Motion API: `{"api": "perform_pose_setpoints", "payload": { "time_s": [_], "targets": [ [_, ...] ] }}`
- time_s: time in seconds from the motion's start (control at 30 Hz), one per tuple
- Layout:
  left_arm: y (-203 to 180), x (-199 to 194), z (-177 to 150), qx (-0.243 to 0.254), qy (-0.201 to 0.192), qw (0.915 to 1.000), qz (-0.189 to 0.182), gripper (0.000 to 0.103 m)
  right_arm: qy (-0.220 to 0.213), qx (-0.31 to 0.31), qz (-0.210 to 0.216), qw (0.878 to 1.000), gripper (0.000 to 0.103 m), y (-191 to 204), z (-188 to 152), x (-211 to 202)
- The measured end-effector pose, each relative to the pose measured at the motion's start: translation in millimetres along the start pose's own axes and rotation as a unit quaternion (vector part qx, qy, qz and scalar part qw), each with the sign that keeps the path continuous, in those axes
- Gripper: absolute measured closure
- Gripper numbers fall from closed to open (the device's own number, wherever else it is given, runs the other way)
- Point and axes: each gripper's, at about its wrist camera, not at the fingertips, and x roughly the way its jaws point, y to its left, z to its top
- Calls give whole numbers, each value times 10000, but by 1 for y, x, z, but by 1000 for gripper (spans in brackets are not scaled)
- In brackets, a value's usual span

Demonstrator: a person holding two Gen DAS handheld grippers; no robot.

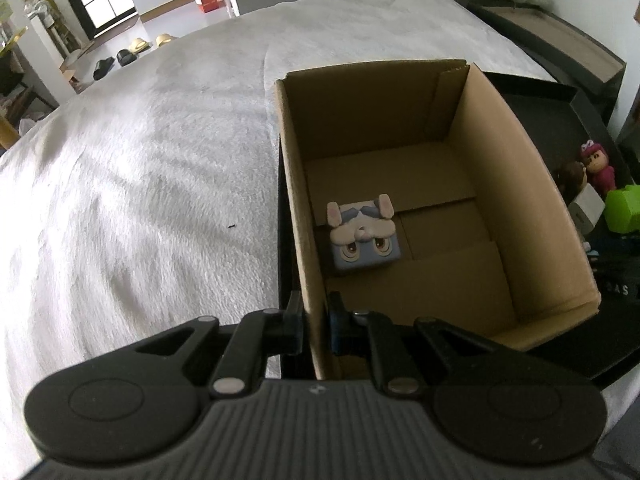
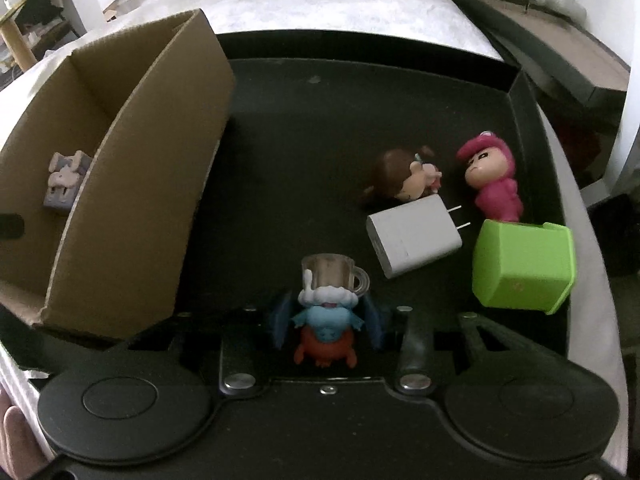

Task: Organize rigid objects
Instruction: 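Grasp the blue figure with silver cup using the right tool, then carry the blue figure into the box and release it with the right tool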

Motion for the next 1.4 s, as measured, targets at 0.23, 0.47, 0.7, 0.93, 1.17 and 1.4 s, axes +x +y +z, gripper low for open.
{"api": "perform_pose_setpoints", "payload": {
  "time_s": [0.23,0.47,0.7,0.93,1.17,1.4],
  "targets": [
    [0,-2,-1,-74,-25,10000,3,92,-194,85,17,9998,80,-5,-3,-28],
    [0,-3,-1,-123,-23,9999,14,93,-333,47,-30,9994,81,-8,-2,-50],
    [-1,-3,-2,-166,-31,9999,28,93,-491,76,57,9987,81,-2,7,-62],
    [-1,-4,-2,-202,-51,9998,48,93,-777,34,263,9966,81,1,24,-74],
    [3,-5,-2,-292,-33,9996,-7,93,-1000,-39,408,9941,81,14,36,-89],
    [3,-4,-1,-309,-35,9995,6,93,-1224,-180,552,9908,81,32,50,-100]
  ]
}}
